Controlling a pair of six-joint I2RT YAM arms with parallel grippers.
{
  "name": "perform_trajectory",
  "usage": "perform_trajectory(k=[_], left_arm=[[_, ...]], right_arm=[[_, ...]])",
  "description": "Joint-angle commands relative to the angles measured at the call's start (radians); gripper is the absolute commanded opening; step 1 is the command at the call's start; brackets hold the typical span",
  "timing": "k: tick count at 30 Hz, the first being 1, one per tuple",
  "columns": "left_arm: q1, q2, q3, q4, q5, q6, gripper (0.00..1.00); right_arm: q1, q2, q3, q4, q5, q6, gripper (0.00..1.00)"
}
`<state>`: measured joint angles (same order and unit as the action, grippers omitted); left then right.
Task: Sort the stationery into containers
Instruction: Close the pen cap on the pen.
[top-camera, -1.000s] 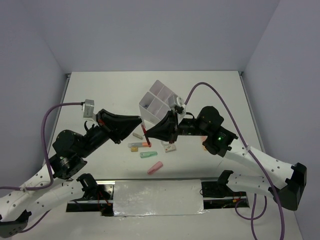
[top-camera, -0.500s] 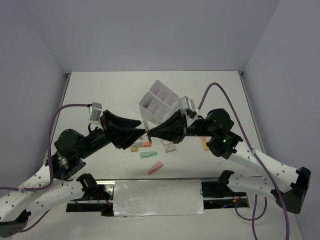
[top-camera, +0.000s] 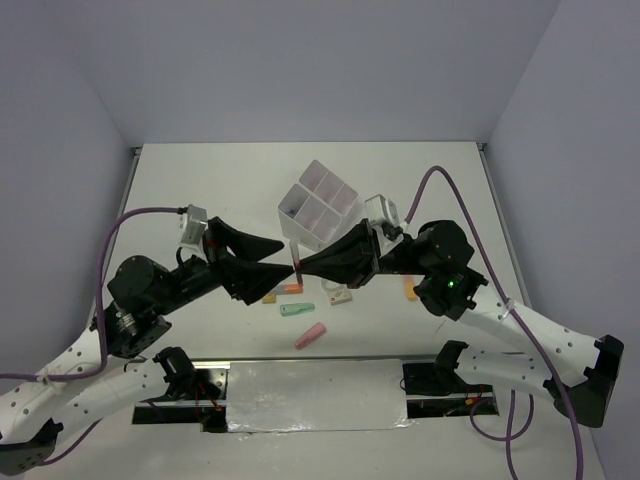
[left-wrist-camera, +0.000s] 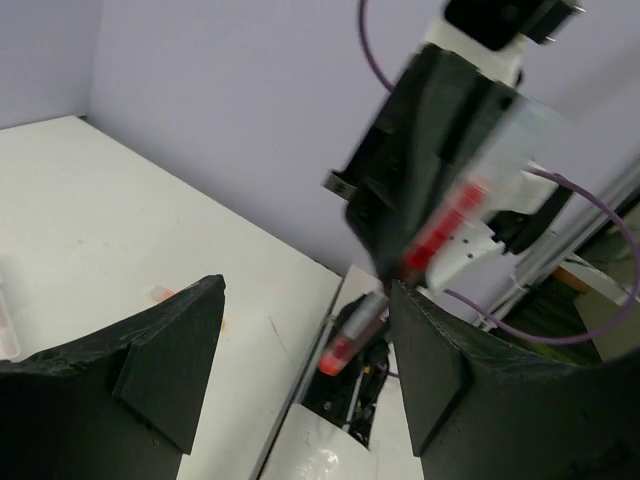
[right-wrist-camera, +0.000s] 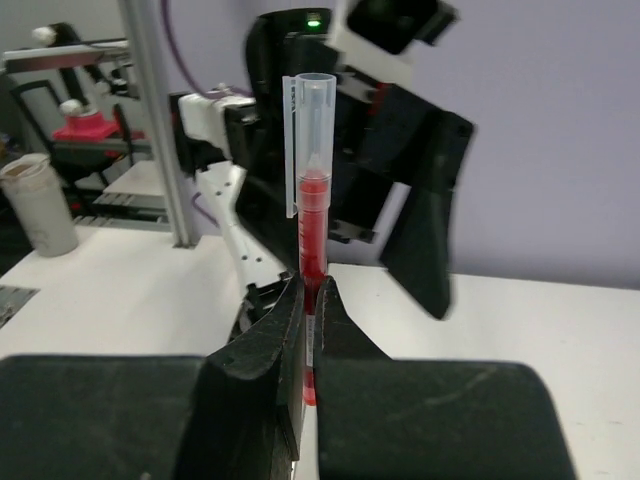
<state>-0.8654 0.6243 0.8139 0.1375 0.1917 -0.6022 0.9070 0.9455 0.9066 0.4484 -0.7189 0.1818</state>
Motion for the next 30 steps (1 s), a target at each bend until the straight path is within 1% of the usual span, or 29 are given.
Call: perform_trajectory(k=[1, 4, 7, 9, 14, 16, 20, 23, 28, 30], left_arm=[[-0.007, -0.030, 0.051, 0.065, 0.126, 0.045, 0.79], [-0.006, -0.058, 0.062, 0.074, 0.201, 0.110, 0.78], [-0.007, -0.063, 0.079, 0.064, 0.242, 0.160, 0.79], [-0.007, -0.063, 0.088, 0.053, 0.245, 0.177, 0.80], [-0.007, -0.014, 0.119, 0.007, 0.161, 0.231, 0.83], [-0.007, 0.015, 0.133, -0.015, 0.105, 0.245, 0.83], [-0.007, 0.028, 0.140, -0.029, 0.054, 0.252, 0.82], [-0.007, 0.034, 0.142, -0.012, 0.057, 0.254, 0.82], [-0.007, 0.049, 0.151, 0.034, 0.120, 0.248, 0.82], [-0.007, 0.048, 0.157, 0.036, 0.123, 0.249, 0.82]], right_arm=[[0.001, 0.019, 0.005, -0.005, 0.098, -0.010, 0.00], [0.001, 0.047, 0.012, -0.007, 0.093, 0.005, 0.00], [0.000, 0.055, 0.018, -0.013, 0.090, 0.011, 0.00], [0.000, 0.058, 0.023, -0.020, 0.084, 0.010, 0.00], [0.001, 0.068, 0.008, 0.021, 0.053, 0.028, 0.00], [0.001, 0.065, 0.000, 0.030, 0.055, 0.034, 0.00], [0.001, 0.071, 0.000, 0.024, 0.055, 0.035, 0.00], [0.001, 0.096, 0.000, 0.033, 0.047, 0.044, 0.00], [0.004, 0.113, -0.009, 0.047, 0.055, 0.051, 0.00], [0.003, 0.114, -0.008, 0.044, 0.055, 0.050, 0.00]])
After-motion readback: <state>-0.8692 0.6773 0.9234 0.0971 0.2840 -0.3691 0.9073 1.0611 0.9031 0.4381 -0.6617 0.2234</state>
